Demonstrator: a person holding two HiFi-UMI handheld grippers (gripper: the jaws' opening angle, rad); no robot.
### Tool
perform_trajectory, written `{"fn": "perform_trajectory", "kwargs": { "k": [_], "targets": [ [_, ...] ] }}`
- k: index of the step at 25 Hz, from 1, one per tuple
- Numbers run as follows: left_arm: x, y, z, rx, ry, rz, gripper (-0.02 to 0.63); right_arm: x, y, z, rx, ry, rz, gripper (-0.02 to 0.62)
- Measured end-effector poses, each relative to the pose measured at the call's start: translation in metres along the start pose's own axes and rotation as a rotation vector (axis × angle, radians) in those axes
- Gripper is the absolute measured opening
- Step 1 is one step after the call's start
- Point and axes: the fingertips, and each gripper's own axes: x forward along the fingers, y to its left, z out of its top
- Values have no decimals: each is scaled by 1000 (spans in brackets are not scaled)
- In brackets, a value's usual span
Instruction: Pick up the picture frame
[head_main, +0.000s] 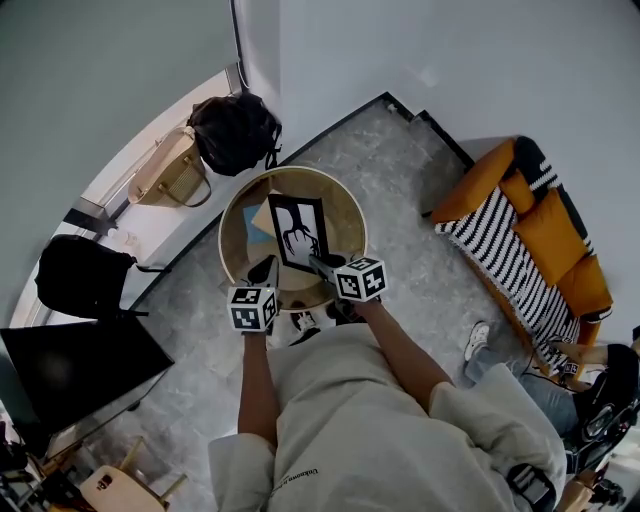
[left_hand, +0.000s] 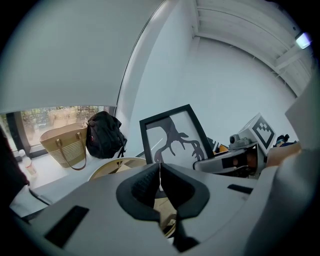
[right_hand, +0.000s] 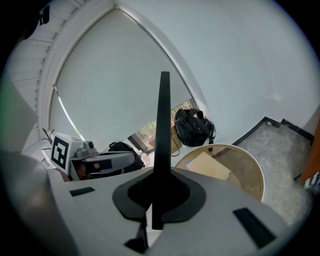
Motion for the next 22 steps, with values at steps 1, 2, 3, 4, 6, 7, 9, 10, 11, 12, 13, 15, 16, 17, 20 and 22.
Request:
{"fn": "perform_trajectory", "kwargs": {
  "k": [1,2,3,4,6,7,9,10,11,12,13,15,16,17,20,22],
  "targets": [
    [0,0,0,1,1,0,20,0,-1,-1,3,-1,-2,40],
    [1,0,-1,2,2,-1,20,-1,-1,-1,8,-2,-3,40],
    [1,-1,-1,4,3,-2,20,-2,-2,-2,15,-3,-3,40],
    [1,-1,-1,5,4,-3,20,-3,-1,-3,21,-5,-3,40],
    [1,-3,-1,8,6,-5,20,-5,-2,-4,28,-7,-4,40],
    [2,-3,-1,10,8,-6,20,-5,-3,-5,28,-7,-7,40],
    [4,-5,-2,15,12,-9,20,-7,-5,-4,26,-10,-12,40],
    [5,-6,-2,17,15,-10,20,-8,-6,-4,26,-11,-14,40],
    [6,-7,-2,18,17,-12,20,-9,-7,-4,27,-12,-15,40],
    [6,-8,-3,18,19,-13,20,-10,-7,-4,28,-13,-16,40],
    [6,-9,-3,19,20,-15,20,-11,-7,-4,29,-13,-17,40],
    [5,-10,-4,20,22,-18,20,-11,-6,-4,27,-14,-17,40],
    [5,-10,-4,20,24,-20,20,-12,-6,-4,26,-13,-17,40],
    [4,-11,-5,21,26,-22,20,-12,-5,-5,26,-13,-15,40],
    [3,-13,-8,23,30,-26,20,-13,-3,-7,29,-12,-8,40],
    [3,-14,-8,22,26,-30,20,-13,-3,-9,30,-13,-8,40]
  ]
}}
